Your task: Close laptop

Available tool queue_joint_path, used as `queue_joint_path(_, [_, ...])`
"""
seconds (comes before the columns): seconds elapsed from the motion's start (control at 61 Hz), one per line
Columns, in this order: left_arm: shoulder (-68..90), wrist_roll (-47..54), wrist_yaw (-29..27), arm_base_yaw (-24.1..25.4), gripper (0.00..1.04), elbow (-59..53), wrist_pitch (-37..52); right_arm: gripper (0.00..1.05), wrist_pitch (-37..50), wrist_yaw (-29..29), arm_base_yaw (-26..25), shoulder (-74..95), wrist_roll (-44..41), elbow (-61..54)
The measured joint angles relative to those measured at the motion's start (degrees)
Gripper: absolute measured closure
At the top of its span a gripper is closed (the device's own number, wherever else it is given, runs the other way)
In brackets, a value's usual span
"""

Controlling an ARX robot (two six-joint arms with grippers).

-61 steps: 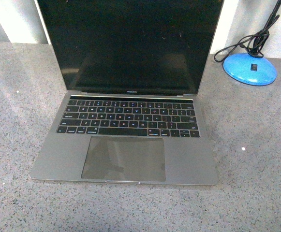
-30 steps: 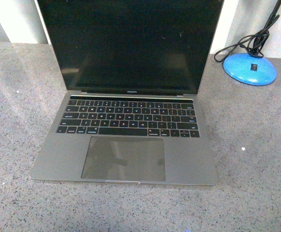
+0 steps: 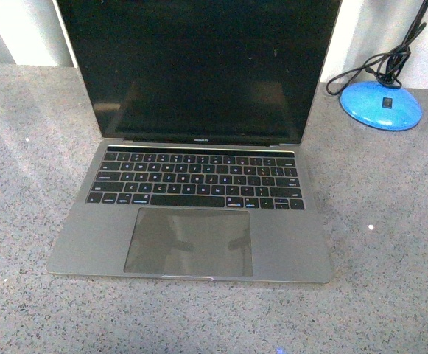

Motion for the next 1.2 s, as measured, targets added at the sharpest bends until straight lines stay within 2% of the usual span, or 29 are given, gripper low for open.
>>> queue_joint_path(1.197, [-4.5,0.7,1.5,0.3,1.01,-2.9,-4.9,1.04,2.8,4.0,1.9,-5.7,6.1,-10.5])
